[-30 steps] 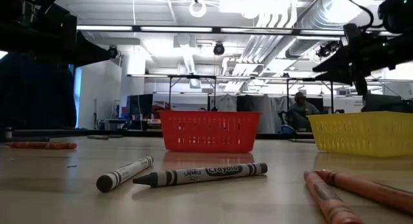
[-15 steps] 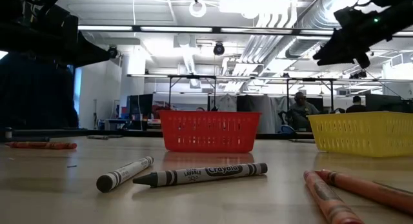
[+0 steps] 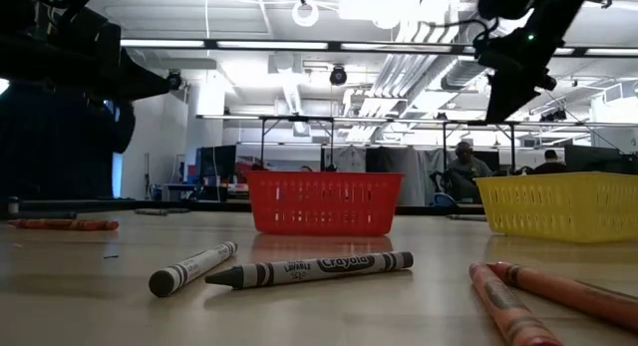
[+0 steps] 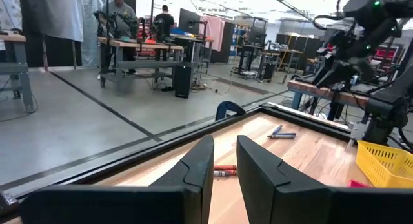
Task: Sort crayons
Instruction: Put the blue crayon into the yellow bin
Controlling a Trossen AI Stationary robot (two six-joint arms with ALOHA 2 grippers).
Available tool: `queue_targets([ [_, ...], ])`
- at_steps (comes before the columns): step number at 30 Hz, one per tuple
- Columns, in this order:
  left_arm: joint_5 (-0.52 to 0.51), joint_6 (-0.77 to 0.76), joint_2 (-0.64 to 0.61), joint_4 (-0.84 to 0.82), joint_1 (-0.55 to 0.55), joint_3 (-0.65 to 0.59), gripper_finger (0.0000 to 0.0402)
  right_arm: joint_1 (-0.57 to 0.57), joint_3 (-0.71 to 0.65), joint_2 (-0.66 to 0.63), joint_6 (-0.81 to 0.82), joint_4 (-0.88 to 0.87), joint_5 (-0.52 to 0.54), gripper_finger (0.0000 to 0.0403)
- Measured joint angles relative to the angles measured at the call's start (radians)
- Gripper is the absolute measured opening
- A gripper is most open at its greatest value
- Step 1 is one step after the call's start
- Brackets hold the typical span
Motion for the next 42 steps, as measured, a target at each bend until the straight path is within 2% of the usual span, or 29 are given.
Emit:
queue_targets([
  [5,0.0,0.0,0.0,0.0,0.0,0.0,0.0056,0.0,0.041,0.122,-0.003,-0.068,0.063,0.0122],
  [14,0.0,-0.005,0.0,0.0,0.0,0.0,0.0056,-0.073,0.038,0.279,-0.07,-0.048,0.067,0.0122],
  [22,0.0,-0.006,0.0,0.0,0.0,0.0,0.0056,-0.161,0.038,0.364,-0.139,-0.019,0.065,0.0122],
  [29,0.001,-0.008,0.0,-0.001,0.0,0.0,0.0056,-0.202,0.038,0.443,-0.293,0.001,0.011,0.0122],
  [42,0.001,-0.007,0.0,-0.002,0.0,0.0,0.0056,-0.203,0.037,0.599,-0.497,0.088,0.015,0.0122],
])
